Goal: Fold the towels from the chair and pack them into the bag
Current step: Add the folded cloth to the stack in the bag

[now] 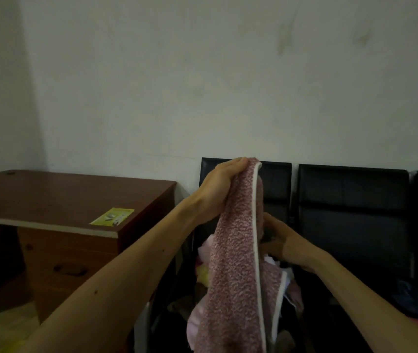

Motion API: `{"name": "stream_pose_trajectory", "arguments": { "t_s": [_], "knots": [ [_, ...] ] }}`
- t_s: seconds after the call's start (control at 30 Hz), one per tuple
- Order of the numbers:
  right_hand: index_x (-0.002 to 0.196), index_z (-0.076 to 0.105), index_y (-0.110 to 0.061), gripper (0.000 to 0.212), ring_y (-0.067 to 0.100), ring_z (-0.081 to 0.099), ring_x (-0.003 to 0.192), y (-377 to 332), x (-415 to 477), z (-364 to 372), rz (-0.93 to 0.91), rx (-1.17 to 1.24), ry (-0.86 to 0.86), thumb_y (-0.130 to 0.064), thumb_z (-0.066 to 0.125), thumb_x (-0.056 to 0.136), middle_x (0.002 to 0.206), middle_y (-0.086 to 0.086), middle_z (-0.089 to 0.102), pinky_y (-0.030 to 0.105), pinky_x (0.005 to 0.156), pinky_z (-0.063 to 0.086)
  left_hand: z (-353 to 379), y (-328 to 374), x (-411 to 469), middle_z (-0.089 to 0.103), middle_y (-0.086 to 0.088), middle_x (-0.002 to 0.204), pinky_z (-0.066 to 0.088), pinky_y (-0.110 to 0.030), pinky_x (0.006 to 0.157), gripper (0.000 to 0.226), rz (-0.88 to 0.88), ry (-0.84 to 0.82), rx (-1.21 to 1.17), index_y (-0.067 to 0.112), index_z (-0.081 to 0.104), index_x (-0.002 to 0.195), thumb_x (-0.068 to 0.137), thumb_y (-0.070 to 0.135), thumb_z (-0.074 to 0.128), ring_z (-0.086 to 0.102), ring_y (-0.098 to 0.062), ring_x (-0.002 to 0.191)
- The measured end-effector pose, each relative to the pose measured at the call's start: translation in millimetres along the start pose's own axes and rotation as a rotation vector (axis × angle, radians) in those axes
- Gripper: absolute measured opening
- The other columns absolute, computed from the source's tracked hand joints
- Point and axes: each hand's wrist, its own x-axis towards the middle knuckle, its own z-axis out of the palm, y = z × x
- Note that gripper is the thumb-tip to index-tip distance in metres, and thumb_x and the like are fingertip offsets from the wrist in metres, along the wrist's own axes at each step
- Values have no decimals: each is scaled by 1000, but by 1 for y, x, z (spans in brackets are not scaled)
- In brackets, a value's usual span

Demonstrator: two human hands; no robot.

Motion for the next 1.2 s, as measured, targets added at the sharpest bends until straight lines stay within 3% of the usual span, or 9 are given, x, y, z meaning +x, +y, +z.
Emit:
{"name": "stream_pose_trajectory", "arguments": {
  "t_s": [0.13, 0.27, 0.4, 0.57, 0.67, 0.87, 1.0, 1.07, 1.2],
  "knots": [
    [135, 37, -44, 74, 1, 57, 120, -7, -15, 1, 40, 115, -114, -5, 74, 85, 133, -8, 58, 25, 100, 49, 3, 3, -7, 65, -4, 77, 51, -31, 73, 37, -87, 24, -198, 10, 70, 91, 101, 36, 46, 61, -17, 71],
    [121, 68, -17, 35, 21, 66, 113, -11, -27, -2, 206, 186, -271, -7, 71, 87, 120, 4, 71, 38, 102, 49, -1, -1, -8, 58, -4, 72, 49, -33, 70, 36, -63, 83, -286, 13, 70, 79, 98, 33, 47, 55, -19, 66],
    [110, 71, -3, 28, 30, 70, 104, -24, -44, -24, 274, 295, -154, -6, 71, 83, 112, 16, 72, 39, 96, 53, -17, -8, -10, 62, -8, 73, 52, -32, 71, 44, -89, 166, -224, 9, 64, 79, 96, 47, 50, 60, -19, 65],
    [104, 73, -5, 34, 29, 72, 92, -71, -55, -60, 192, 394, 42, -20, 77, 73, 105, 18, 74, 30, 75, 59, -35, -44, -12, 74, -8, 95, 56, -31, 76, 46, -73, 212, 475, 4, 71, 102, 88, 48, 69, 70, -24, 90],
    [99, 73, -6, 21, 22, 72, 83, -95, -52, -58, 168, 474, 158, -20, 68, 85, 98, 15, 75, 27, 71, 59, -26, -70, -11, 63, -4, 94, 48, -27, 73, 34, 44, 234, 931, 15, 54, 97, 88, 43, 70, 60, -19, 85],
    [82, 64, -9, 10, 21, 69, 73, -106, -43, -38, 222, 735, 306, -17, 70, 87, 81, 10, 69, 33, 74, 59, 38, -45, -63, 55, -2, 66, 49, -43, 57, 36, 425, 265, 419, 18, 52, 82, 95, 51, 53, 51, -12, 60],
    [89, 66, -9, 13, 25, 72, 76, -112, -44, -37, 281, 769, 416, -20, 73, 85, 88, 14, 73, 36, 70, 60, 57, -42, -99, 65, 10, 100, 59, -28, 72, 51, 319, 34, 388, 30, 47, 119, 80, 58, 62, 67, -7, 87],
    [85, 66, -8, 14, 25, 71, 72, -113, -44, -38, 295, 781, 448, -21, 73, 85, 84, 14, 73, 34, 63, 60, 56, -52, -99, 61, 16, 113, 58, -19, 79, 70, 301, 36, 475, 34, 36, 133, 78, 42, 79, 65, 2, 99],
    [87, 68, -9, 12, 20, 72, 67, -112, -48, -41, 291, 800, 471, -17, 75, 83, 82, 10, 72, 29, 55, 58, 40, -61, -87, 68, 16, 98, 59, -22, 71, 39, 362, 200, 477, 23, 54, 117, 91, -4, 61, 68, -1, 90]
  ]
}}
